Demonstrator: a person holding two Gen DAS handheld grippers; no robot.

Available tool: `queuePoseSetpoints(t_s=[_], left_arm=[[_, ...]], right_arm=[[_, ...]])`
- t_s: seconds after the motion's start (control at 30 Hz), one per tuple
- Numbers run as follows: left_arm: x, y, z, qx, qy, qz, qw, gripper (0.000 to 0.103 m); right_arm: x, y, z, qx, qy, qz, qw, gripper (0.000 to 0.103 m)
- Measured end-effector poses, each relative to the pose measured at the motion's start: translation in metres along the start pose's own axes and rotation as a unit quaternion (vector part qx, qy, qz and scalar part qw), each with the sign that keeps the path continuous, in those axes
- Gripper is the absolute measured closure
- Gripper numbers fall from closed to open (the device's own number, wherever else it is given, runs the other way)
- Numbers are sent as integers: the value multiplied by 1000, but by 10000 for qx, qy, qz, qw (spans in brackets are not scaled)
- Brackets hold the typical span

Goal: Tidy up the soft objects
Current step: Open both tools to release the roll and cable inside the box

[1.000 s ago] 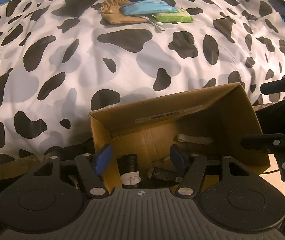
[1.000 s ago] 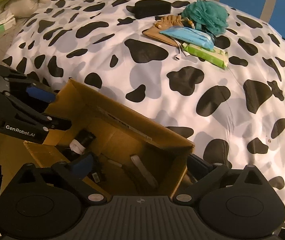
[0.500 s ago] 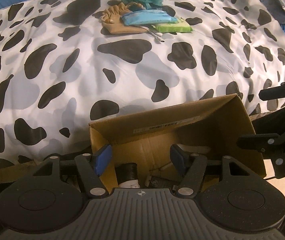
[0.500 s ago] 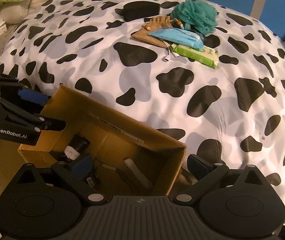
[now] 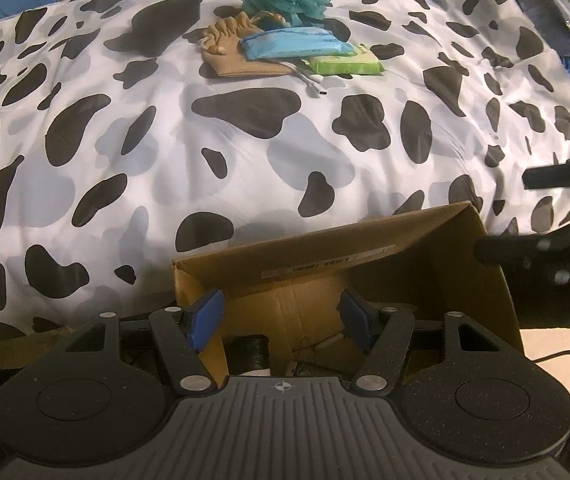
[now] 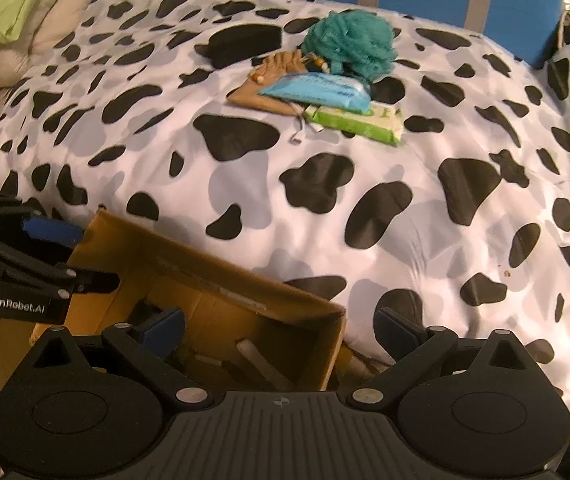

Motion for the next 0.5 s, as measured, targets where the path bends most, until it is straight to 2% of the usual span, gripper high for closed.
queuePoseSetpoints(t_s=[0.13, 0.5], left_arm=[[1, 0, -1, -7, 20, 4, 10000, 40], [2, -2, -2, -42, 24, -37, 10000, 40]], right_arm=[[3, -3, 5, -137, -207, -77, 9997, 3], [9, -7, 3, -343, -366, -136, 9986, 3]])
Point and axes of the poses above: each gripper's, at about its wrist camera, not at the fingertips, and z roughly against the way its jaws point, y to its left, x to its top, the point moved 1 cm from there along -z, roughly the way its jaws point, and after that the axes turned 1 degree about -z, right-handed, at the moved point
